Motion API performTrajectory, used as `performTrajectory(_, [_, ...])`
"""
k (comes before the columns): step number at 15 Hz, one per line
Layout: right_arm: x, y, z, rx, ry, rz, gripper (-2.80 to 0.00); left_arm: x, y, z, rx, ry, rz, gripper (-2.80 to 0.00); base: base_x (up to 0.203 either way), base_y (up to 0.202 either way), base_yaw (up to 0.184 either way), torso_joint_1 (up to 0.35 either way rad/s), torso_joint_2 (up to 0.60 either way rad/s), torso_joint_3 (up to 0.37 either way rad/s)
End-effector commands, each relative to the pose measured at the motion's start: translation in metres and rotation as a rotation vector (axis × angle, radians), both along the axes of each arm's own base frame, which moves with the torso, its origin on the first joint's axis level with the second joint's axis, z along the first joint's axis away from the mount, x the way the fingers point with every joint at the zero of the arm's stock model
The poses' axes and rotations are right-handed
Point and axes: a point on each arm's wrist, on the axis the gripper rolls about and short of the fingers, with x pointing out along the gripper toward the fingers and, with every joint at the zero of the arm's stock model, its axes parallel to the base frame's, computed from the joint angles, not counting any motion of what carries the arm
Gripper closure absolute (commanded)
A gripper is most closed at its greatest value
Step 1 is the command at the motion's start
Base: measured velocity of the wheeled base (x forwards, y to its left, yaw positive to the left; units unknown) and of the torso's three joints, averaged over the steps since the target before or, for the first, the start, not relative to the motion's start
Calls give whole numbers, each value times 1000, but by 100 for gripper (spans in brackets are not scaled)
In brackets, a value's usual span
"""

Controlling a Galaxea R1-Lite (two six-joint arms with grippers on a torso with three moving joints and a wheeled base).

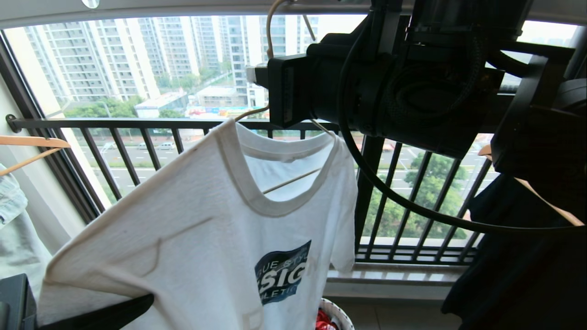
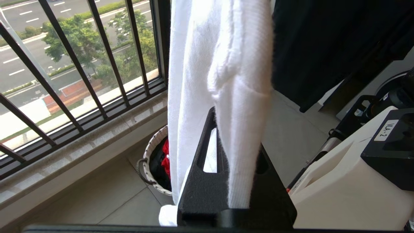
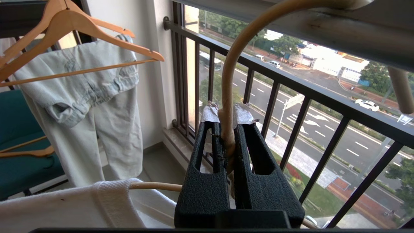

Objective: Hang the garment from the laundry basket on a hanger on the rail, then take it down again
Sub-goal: Take the clothes off the clothes rack

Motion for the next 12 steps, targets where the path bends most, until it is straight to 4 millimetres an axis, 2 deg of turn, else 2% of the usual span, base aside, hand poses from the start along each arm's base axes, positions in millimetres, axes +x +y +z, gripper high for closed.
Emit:
performTrajectory(1, [0, 0, 1, 3, -1, -4, 0, -2, 2, -1, -4, -3, 0, 0, 0, 0, 0, 0, 0, 0])
performTrajectory(4, [0, -1, 3, 10, -6, -7, 0, -7, 7, -4, -20, -6, 4, 0, 0, 0, 0, 0, 0, 0])
performTrajectory(8, [-1, -3, 7, 3, -1, -10, 0, -22, 19, -22, -31, -13, 7, 0, 0, 0, 0, 0, 0, 0])
performTrajectory(12, [0, -7, 11, 2, 0, -19, 0, -36, 32, -33, -16, 29, 9, 0, 0, 0, 0, 0, 0, 0])
